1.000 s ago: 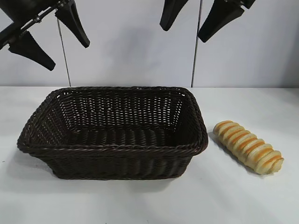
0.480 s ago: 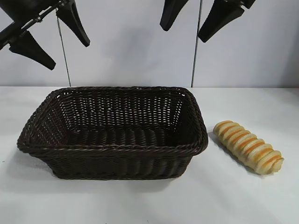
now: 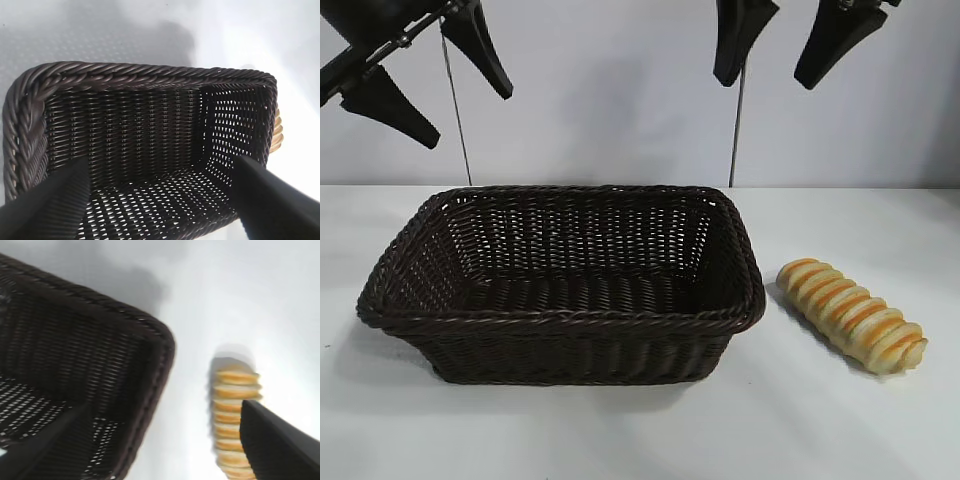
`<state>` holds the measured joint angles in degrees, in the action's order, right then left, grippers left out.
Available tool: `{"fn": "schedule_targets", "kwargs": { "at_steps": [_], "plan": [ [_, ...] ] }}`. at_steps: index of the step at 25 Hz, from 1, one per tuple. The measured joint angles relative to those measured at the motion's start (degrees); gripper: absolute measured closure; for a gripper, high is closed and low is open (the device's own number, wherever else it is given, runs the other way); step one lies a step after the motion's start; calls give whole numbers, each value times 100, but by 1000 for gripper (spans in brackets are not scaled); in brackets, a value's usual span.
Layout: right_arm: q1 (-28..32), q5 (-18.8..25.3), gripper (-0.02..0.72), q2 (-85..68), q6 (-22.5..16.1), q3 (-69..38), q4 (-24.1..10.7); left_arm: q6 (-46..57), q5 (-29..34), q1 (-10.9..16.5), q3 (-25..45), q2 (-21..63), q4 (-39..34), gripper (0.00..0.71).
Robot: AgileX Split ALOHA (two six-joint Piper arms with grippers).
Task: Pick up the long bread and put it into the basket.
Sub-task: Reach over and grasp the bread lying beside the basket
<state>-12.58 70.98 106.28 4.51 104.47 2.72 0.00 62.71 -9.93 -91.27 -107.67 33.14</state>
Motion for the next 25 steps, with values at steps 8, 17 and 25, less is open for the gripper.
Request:
{"fn": "schedule_targets", "kwargs": {
  "at_steps": [8,17,25],
  "plan": [
    [50,0,122,0,217,0,-31,0,-2,0,0,0,0,145],
    [50,0,122,0,268,0,-58,0,-9,0,0,0,0,145],
    [50,-16,122,223,323,-744,-82,0,-9,0,0,0,0,145]
  ]
}}
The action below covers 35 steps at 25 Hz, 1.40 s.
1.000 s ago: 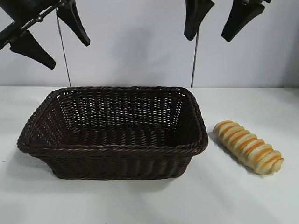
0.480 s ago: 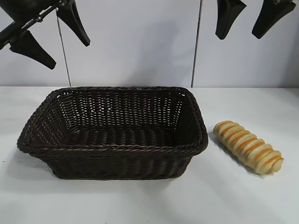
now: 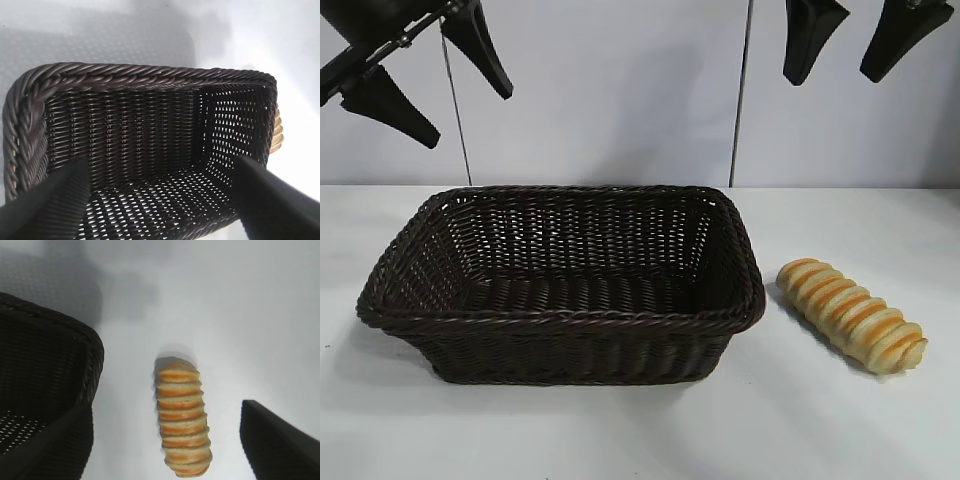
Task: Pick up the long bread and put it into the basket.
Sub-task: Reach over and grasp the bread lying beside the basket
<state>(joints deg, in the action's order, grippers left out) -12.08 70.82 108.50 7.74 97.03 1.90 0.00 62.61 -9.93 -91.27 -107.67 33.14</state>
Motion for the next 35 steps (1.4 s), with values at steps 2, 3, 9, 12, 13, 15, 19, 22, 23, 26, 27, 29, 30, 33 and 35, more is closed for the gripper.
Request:
{"fn": "schedule_targets", "kwargs": {
  "at_steps": [2,3,9,12,13,15,19,22,23,26,27,29,30,33,35],
  "plan": [
    [0,-12,122,125,0,-178,0,0,0,0,0,0,0,145],
    [0,-18,122,179,2,-263,0,-33,0,0,0,0,0,145],
    [0,-133,122,454,39,-405,-87,-33,0,0,0,0,0,145],
    [0,-158,122,644,117,-405,-145,-33,0,0,0,0,0,145],
    [0,-157,122,723,135,-405,-150,-33,0,0,0,0,0,145],
    [0,-170,122,890,139,-405,-150,-33,0,0,0,0,-5,145],
    [0,-185,122,1206,152,-405,-150,-33,0,0,0,0,-17,145],
    [0,-213,122,1458,152,-405,-190,-33,0,0,0,0,-17,145],
    [0,-227,122,1521,152,-405,-190,-33,0,0,0,0,-17,145],
    [0,-289,122,1685,152,-405,-190,-33,0,0,0,0,-17,145],
    [0,-307,122,1719,152,-405,-243,-33,0,0,0,0,-17,145],
    [0,-324,122,1762,152,-405,-288,-33,0,0,0,0,-17,145],
    [0,-330,122,1768,152,-405,-298,-33,0,0,0,0,-17,145],
    [0,-334,122,1768,152,-405,-322,-33,0,0,0,0,-17,145],
    [0,-337,122,1768,152,-405,-341,-33,0,0,0,0,-17,145]
  ]
}}
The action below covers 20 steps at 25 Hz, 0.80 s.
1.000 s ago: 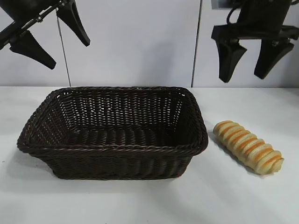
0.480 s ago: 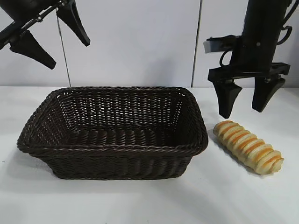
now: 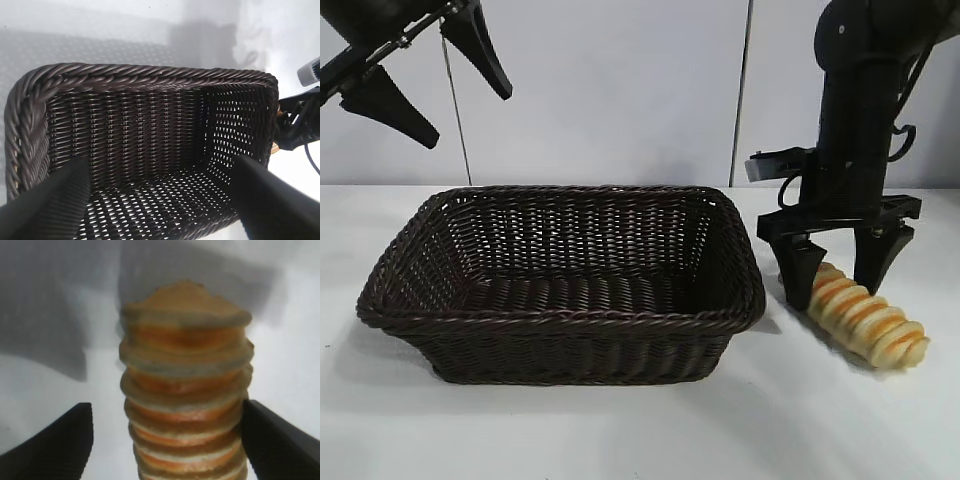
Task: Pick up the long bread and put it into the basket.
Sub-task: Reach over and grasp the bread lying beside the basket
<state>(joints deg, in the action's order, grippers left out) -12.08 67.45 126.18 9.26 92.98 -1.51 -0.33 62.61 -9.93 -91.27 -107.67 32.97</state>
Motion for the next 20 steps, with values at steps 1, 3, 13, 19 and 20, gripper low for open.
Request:
{"fn": "schedule_targets", "kwargs": {
  "at_steps": [1,3,13,19,20],
  "plan": [
    [0,0,122,0,0,0,0,0,0,0,0,0,0,145],
    [0,0,139,0,0,0,-25,0,0,0,0,0,0,145],
    [0,-2,430,0,-213,0,-364,-12,0,0,0,0,0,145],
    [0,30,552,0,-213,0,-380,-12,0,0,0,0,0,145],
    [0,59,557,0,-213,22,-380,-12,0,0,0,0,0,145]
  ]
}}
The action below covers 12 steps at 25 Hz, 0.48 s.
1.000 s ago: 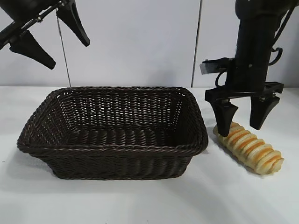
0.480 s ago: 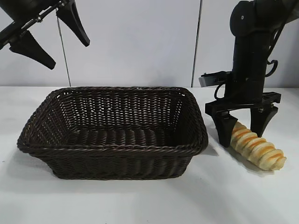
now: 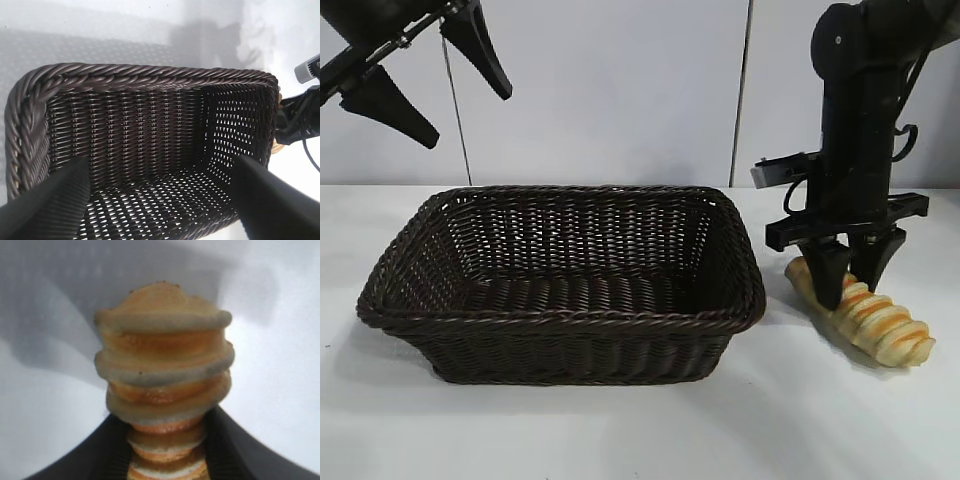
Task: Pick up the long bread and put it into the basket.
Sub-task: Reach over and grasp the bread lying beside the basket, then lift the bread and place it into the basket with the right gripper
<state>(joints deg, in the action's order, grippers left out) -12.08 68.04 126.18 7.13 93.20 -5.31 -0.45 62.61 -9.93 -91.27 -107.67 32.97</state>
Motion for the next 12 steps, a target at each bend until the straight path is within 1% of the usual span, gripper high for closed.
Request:
{"fn": "schedule_targets", "kwargs": {
  "at_steps": [3,6,12],
  "plan": [
    [4,83,563,5,0,170,92,0,0,0,0,0,0,145],
    [4,89,565,-74,0,363,299,0,0,0,0,0,0,145],
    [4,122,565,-730,0,419,322,0,17,0,0,0,0,145]
  ]
}}
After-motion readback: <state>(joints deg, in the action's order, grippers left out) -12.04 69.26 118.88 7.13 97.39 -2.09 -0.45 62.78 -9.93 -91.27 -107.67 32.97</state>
